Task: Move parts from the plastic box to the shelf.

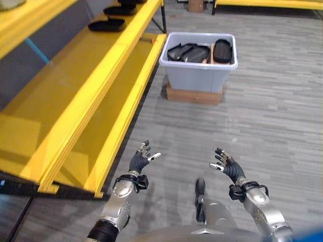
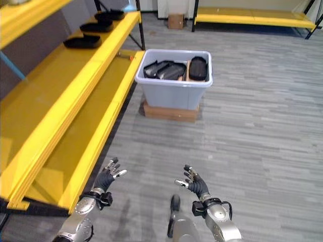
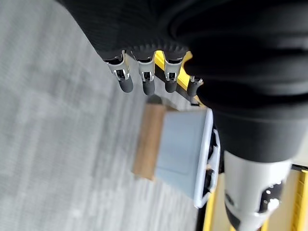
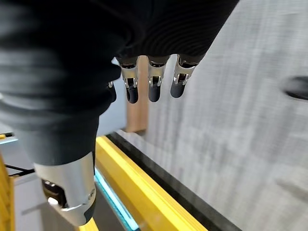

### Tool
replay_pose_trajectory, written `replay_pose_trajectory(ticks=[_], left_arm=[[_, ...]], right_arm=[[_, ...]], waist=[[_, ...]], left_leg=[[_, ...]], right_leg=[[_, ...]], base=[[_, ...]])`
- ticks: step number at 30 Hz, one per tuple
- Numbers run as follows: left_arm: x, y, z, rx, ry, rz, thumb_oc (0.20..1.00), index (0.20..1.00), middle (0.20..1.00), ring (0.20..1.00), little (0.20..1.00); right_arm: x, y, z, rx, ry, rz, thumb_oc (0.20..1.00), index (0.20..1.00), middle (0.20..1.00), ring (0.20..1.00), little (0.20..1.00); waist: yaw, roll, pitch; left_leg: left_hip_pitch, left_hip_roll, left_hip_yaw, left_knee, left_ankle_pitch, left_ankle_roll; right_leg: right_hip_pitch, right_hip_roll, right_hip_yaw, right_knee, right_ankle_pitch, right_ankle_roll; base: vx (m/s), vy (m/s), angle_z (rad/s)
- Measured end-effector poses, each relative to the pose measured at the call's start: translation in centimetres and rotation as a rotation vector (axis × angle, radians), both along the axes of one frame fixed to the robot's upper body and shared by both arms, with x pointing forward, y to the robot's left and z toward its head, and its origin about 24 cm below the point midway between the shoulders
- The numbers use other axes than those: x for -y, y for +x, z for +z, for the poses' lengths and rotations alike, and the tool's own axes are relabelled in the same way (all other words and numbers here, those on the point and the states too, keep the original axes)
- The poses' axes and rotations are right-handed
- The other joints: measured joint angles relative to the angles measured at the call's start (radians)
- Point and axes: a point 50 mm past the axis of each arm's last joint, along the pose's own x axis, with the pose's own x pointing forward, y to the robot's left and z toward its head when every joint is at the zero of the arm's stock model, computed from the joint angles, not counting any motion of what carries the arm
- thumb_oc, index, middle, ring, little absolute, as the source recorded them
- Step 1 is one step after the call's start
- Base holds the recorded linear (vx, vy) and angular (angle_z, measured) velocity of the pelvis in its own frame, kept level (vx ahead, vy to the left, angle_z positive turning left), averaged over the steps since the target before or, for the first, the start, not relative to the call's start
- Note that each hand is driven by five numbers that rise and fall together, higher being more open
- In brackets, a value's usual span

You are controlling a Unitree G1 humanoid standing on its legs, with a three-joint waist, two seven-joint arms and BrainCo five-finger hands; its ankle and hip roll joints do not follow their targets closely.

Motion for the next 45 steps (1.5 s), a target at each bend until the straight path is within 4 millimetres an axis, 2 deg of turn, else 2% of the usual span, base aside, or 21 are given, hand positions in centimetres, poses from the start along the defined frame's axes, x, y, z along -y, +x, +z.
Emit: replay_pose_trajectory(ticks=[5, 7, 8, 9, 10, 11, 12, 16, 17, 18, 20, 21, 26, 28, 31, 33, 35, 36, 38, 40, 45], left_arm=[[0.4, 0.9, 0.8, 0.036, 0.023, -0.044, 1.0, 1.0, 1.0, 1.0, 1.0], [0.0, 0.5, 0.6, 0.025, 0.028, -0.036, 1.0, 1.0, 1.0, 1.0, 1.0], [-0.2, 0.4, 1.1, 0.041, 0.004, -0.024, 1.0, 1.0, 1.0, 1.0, 1.0], [-0.7, 0.7, 2.2, 0.088, 0.023, -0.037, 1.0, 1.0, 1.0, 1.0, 1.0], [-1.5, 0.7, 2.4, 0.093, 0.032, -0.011, 1.0, 1.0, 1.0, 1.0, 1.0], [-2.0, 0.3, 1.9, 0.071, 0.032, 0.015, 1.0, 1.0, 1.0, 1.0, 1.0], [-2.2, -0.8, 0.7, 0.012, 0.034, 0.026, 1.0, 1.0, 1.0, 1.0, 1.0], [-2.7, -2.1, -0.8, -0.061, 0.039, 0.056, 1.0, 1.0, 1.0, 1.0, 1.0], [-2.5, -2.4, -1.0, -0.066, 0.014, 0.084, 1.0, 1.0, 1.0, 1.0, 1.0], [-2.6, -2.1, -0.9, -0.063, 0.016, 0.085, 1.0, 1.0, 1.0, 1.0, 1.0], [-2.9, -1.0, 0.3, -0.008, 0.041, 0.057, 1.0, 1.0, 1.0, 1.0, 1.0], [-3.0, -0.3, 0.7, 0.014, 0.048, 0.054, 1.0, 1.0, 1.0, 1.0, 1.0], [-2.4, 0.9, 1.7, 0.063, 0.043, 0.035, 1.0, 1.0, 1.0, 1.0, 1.0], [-2.9, 0.3, 1.1, 0.026, 0.077, 0.04, 1.0, 1.0, 1.0, 1.0, 1.0], [-3.6, -1.3, 0.2, -0.02, 0.097, 0.045, 1.0, 1.0, 1.0, 1.0, 1.0], [-3.5, -1.5, 0.1, -0.03, 0.094, 0.049, 1.0, 1.0, 1.0, 1.0, 1.0], [-3.6, -1.9, -0.3, -0.043, 0.086, 0.063, 1.0, 1.0, 1.0, 1.0, 1.0], [-3.5, -1.9, -0.3, -0.044, 0.084, 0.061, 1.0, 1.0, 1.0, 1.0, 1.0], [-3.6, -2.3, -0.5, -0.055, 0.075, 0.066, 1.0, 1.0, 1.0, 1.0, 1.0], [-3.3, -3.1, -1.0, -0.077, 0.054, 0.082, 1.0, 1.0, 1.0, 1.0, 1.0], [-3.1, -3.1, -0.9, -0.07, 0.031, 0.076, 1.0, 1.0, 1.0, 1.0, 1.0]], right_arm=[[0.1, 0.6, 0.6, 0.024, -0.01, 0.024, 1.0, 1.0, 1.0, 1.0, 1.0], [-0.2, 0.0, 0.0, 0.001, 0.004, 0.018, 1.0, 1.0, 1.0, 1.0, 1.0], [0.3, 0.1, 0.4, 0.014, -0.002, 0.018, 1.0, 1.0, 1.0, 1.0, 1.0], [0.6, 0.3, 0.8, 0.028, -0.003, 0.004, 1.0, 1.0, 1.0, 1.0, 1.0], [0.5, 0.2, 0.9, 0.034, 0.008, -0.022, 1.0, 1.0, 1.0, 1.0, 1.0], [0.6, 0.5, 1.3, 0.058, 0.016, -0.05, 1.0, 1.0, 1.0, 1.0, 1.0], [0.8, 1.0, 1.5, 0.077, 0.003, -0.051, 1.0, 1.0, 1.0, 1.0, 1.0], [0.7, -0.2, 0.0, 0.009, -0.025, -0.024, 1.0, 1.0, 1.0, 1.0, 1.0], [1.5, -1.4, -0.9, -0.054, -0.046, -0.043, 1.0, 1.0, 1.0, 1.0, 1.0], [1.4, -2.1, -1.3, -0.075, -0.035, -0.047, 1.0, 1.0, 1.0, 1.0, 1.0], [0.0, -3.7, -1.8, -0.11, 0.021, -0.037, 1.0, 1.0, 1.0, 1.0, 1.0], [-0.7, -3.4, -1.7, -0.098, 0.047, -0.024, 1.0, 1.0, 1.0, 1.0, 1.0], [-2.4, -0.8, -0.2, -0.01, 0.083, 0.043, 1.0, 1.0, 1.0, 1.0, 1.0], [-2.5, -0.1, 0.0, 0.003, 0.078, 0.05, 1.0, 1.0, 1.0, 1.0, 1.0], [-2.5, -0.5, -0.3, -0.014, 0.075, 0.055, 1.0, 1.0, 1.0, 1.0, 1.0], [-2.6, -0.8, -0.4, -0.023, 0.073, 0.062, 1.0, 1.0, 1.0, 1.0, 1.0], [-3.0, -1.2, -0.7, -0.04, 0.079, 0.078, 1.0, 1.0, 1.0, 1.0, 1.0], [-2.9, -1.4, -0.8, -0.048, 0.077, 0.074, 1.0, 1.0, 1.0, 1.0, 1.0], [-2.8, -1.9, -1.1, -0.065, 0.077, 0.068, 1.0, 1.0, 1.0, 1.0, 1.0], [-2.1, -2.2, -1.2, -0.072, 0.066, 0.048, 1.0, 1.0, 1.0, 1.0, 1.0], [-0.5, -1.0, 0.2, -0.007, 0.034, 0.021, 1.0, 1.0, 1.0, 1.0, 1.0]], waist=[[-0.056, -0.014, 0.008], [-0.024, -0.028, -0.005], [0.011, -0.058, 0.012], [0.041, -0.116, 0.046], [0.069, -0.158, 0.078], [0.087, -0.204, 0.096], [0.105, -0.161, 0.096], [0.104, -0.051, 0.053], [0.109, -0.017, 0.029], [0.095, -0.024, 0.012], [0.053, -0.124, -0.017], [0.056, -0.16, -0.04], [0.092, -0.093, -0.067], [0.112, -0.067, -0.045], [0.094, -0.051, -0.017], [0.06, -0.04, 0.011], [0.062, -0.035, 0.034], [0.055, -0.037, 0.034], [0.055, -0.041, 0.029], [0.088, -0.054, 0.0], [0.083, -0.077, 0.002]], left_leg=[[-0.06, 0.063, -0.037, 0.136, 0.066, -0.036], [-0.228, 0.07, -0.029, 0.49, 0.181, -0.124], [-0.545, 0.057, -0.065, 0.976, 0.433, -0.134], [-0.795, 0.047, -0.04, 1.21, 0.38, -0.063], [-0.939, 0.055, 0.019, 1.187, 0.296, 0.022], [-0.982, 0.04, 0.089, 0.83, 0.242, 0.054], [-0.971, 0.054, 0.08, 0.48, 0.239, 0.055], [-0.796, 0.049, -0.022, -0.142, 0.157, 0.017], [-0.75, 0.055, -0.021, 0.041, 0.152, 0.058], [-0.72, 0.046, -0.024, 0.039, 0.243, 0.08], [-0.627, 0.0, 0.031, -0.01, 0.374, 0.148], [-0.589, -0.026, 0.037, -0.048, 0.351, 0.166], [-0.454, -0.081, 0.039, -0.112, 0.285, 0.198], [-0.434, -0.071, 0.049, -0.088, 0.234, 0.207], [-0.347, -0.086, 0.024, -0.098, 0.163, 0.247], [-0.294, -0.079, 0.013, -0.115, 0.152, 0.234], [-0.243, -0.068, 0.025, -0.112, 0.11, 0.196], [-0.223, -0.066, 0.019, -0.116, 0.099, 0.182], [-0.147, -0.034, -0.002, -0.116, 0.066, 0.124], [-0.122, -0.009, 0.018, -0.064, 0.038, 0.047], [-0.269, -0.001, 0.029, -0.069, 0.033, 0.051]], right_leg=[[0.021, 0.018, -0.027, 0.171, -0.206, 0.046], [0.076, 0.053, 0.01, 0.121, -0.218, -0.002], [0.103, 0.056, 0.029, 0.099, -0.236, -0.047], [0.132, 0.041, 0.054, 0.085, -0.271, -0.09], [0.191, 0.021, 0.069, 0.042, -0.277, -0.093], [0.244, -0.006, 0.087, -0.006, -0.265, -0.03], [0.316, 0.023, 0.093, -0.041, -0.269, -0.013], [0.543, 0.071, 0.132, -0.121, -0.345, 0.088], [0.595, 0.07, 0.192, -0.081, -0.362, 0.105], [0.614, 0.063, 0.192, -0.046, -0.367, 0.11], [0.576, -0.007, 0.167, 0.141, -0.326, 0.15], [0.544, -0.047, 0.173, 0.176, -0.375, 0.176], [0.323, -0.107, 0.206, 0.275, -0.362, 0.245], [0.159, -0.105, 0.232, 0.61, -0.275, 0.299], [-0.064, -0.134, 0.203, 0.797, -0.299, 0.253], [-0.172, -0.139, 0.149, 0.641, -0.299, 0.24], [-0.151, -0.139, 0.055, 0.157, -0.192, 0.211], [-0.15, -0.139, 0.054, 0.074, -0.149, 0.208], [-0.031, -0.103, 0.082, 0.018, -0.085, 0.206], [0.084, -0.063, 0.086, -0.106, 0.081, 0.112], [0.126, -0.057, 0.087, -0.134, 0.044, 0.092]], base=[[0.44, -0.309, 0.12], [0.36, -0.443, -0.41], [0.43, -0.381, -0.45], [0.39, -0.157, -0.3], [0.37, -0.015, -0.15], [0.34, 0.079, -0.5], [0.52, 0.126, -0.81], [0.56, 0.172, -0.99], [0.53, 0.248, -1.18], [0.63, 0.331, -0.88], [0.5, 0.312, -0.06], [0.37, 0.261, -0.15], [0.24, 0.219, 0.16], [0.12, 0.174, -0.07], [0.2, 0.144, 0.08], [0.26, -0.006, 0.05], [0.2, -0.14, -0.08], [0.18, -0.179, 0.25], [0.11, -0.13, 0.46], [0.07, -0.144, 0.21], [0.02, -0.098, -0.03]])
